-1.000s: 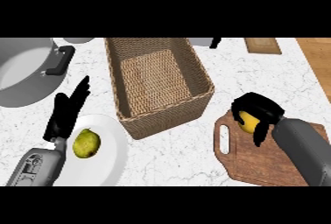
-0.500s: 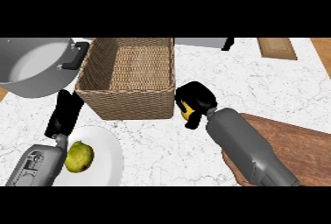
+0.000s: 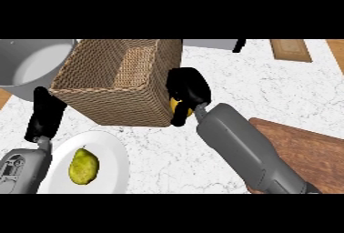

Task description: Pick the lemon from the cutting board and place it in the basket

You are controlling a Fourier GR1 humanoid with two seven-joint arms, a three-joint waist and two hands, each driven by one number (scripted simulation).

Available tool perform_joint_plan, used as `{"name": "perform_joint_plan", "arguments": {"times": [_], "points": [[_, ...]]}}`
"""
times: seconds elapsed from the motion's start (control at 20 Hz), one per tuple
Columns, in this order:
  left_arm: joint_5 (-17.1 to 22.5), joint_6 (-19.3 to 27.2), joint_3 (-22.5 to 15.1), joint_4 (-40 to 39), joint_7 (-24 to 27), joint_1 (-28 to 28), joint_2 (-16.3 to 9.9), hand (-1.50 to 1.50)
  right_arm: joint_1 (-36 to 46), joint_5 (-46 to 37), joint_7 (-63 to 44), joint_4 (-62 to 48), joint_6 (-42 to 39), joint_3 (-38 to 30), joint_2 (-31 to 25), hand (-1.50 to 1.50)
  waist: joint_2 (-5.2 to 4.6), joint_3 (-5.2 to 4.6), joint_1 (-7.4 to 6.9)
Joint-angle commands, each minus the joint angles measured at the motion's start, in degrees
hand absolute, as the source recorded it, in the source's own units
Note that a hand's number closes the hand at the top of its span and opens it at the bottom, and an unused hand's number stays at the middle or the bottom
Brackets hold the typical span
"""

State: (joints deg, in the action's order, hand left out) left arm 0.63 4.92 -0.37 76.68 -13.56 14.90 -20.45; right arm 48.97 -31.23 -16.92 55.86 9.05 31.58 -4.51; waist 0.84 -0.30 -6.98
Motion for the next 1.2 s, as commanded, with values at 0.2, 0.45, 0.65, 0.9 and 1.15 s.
{"name": "perform_joint_plan", "arguments": {"times": [0.2, 0.45, 0.65, 0.9, 1.15], "points": [[0.1, -3.1, -3.0, -1.2, 0.0, 2.7, 2.2, 0.0, 15.4, 3.6, -20.9, 10.5, 7.6, 0.3, 4.3, 1.5, 0.15, -0.1, 0.72], [0.1, -3.5, -2.4, -3.3, 1.4, 2.9, 2.8, 0.0, 24.9, 4.9, -33.9, 12.2, 8.3, -0.3, 4.3, 1.5, -0.05, -0.23, 1.19], [1.2, -5.0, -1.0, -5.6, 2.2, 4.6, 2.3, 0.0, 34.6, 3.8, -43.5, 9.6, 9.4, -0.7, 4.3, 1.5, -0.37, -0.35, 1.28], [-0.5, -3.3, -2.7, -5.6, 1.8, 5.3, 4.0, 0.0, 47.5, 1.7, -54.5, -1.8, 2.1, 1.7, 4.4, 1.5, -0.55, -0.32, 1.85], [-1.2, -3.2, -2.7, -5.5, 2.9, 4.7, 3.7, 0.0, 54.7, 2.6, -55.6, -14.5, -6.0, 2.2, 4.5, 1.5, -1.14, -0.29, 1.89]]}}
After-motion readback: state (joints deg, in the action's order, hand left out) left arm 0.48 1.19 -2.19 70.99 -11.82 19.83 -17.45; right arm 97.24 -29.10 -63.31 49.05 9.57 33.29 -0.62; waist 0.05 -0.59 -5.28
